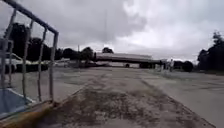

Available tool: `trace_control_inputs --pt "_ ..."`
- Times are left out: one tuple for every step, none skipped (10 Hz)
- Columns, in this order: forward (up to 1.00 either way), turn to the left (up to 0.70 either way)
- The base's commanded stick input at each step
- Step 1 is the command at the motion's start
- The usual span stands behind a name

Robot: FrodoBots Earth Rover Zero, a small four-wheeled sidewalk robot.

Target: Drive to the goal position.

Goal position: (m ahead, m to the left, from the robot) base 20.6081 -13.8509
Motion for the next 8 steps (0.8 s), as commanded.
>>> trace_control_inputs --pt "0.70 0.00" --pt "0.70 0.00" --pt "0.70 0.00" --pt "0.70 0.00" --pt "0.70 0.00" --pt "0.70 0.00" --pt "0.70 0.00" --pt "0.70 -0.16"
